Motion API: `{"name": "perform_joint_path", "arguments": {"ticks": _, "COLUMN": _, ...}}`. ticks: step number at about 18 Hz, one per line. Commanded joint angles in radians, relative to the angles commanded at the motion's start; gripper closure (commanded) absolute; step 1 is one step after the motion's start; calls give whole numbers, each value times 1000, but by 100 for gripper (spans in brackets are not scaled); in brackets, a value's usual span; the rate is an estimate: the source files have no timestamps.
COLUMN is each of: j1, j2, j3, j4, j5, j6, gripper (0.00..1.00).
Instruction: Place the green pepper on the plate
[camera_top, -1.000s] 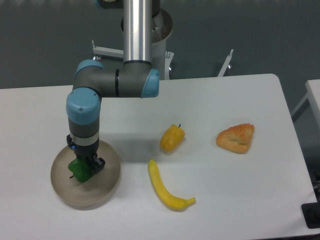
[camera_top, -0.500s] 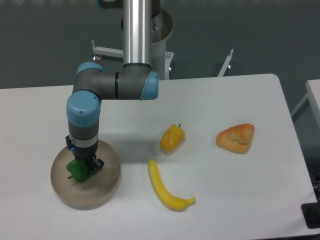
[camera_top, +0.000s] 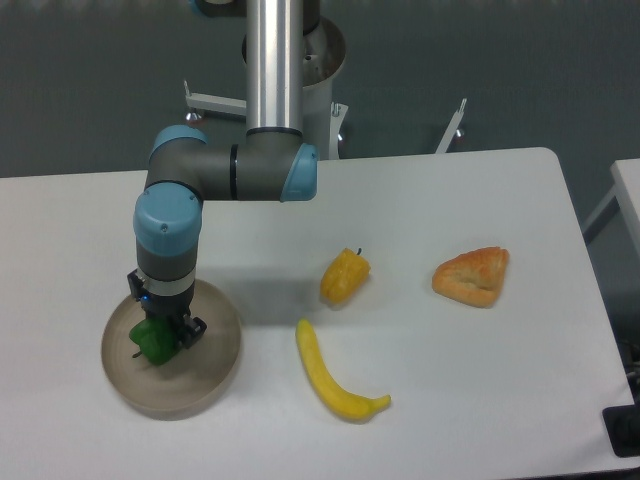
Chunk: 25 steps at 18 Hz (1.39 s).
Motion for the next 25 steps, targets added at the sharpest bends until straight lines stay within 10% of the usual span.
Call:
{"name": "perform_joint_path", "arguments": {"ticks": 8, "j1": -2, "j2": -2, "j3": 0, "j4": -2, "j5": 0, "j6": 0, "gripper": 45}}
{"name": "perform_joint_path", "arguments": {"ticks": 19, "j1": 5, "j2": 0, "j3": 2, "j4": -2, "j5": 2, "j6": -2, "gripper": 0}}
{"name": "perform_joint_path", "arguments": {"ticks": 25, "j1": 32, "j2": 26, "j3": 2, "j4": -6, "j5": 8, "j6": 2, "gripper": 0}}
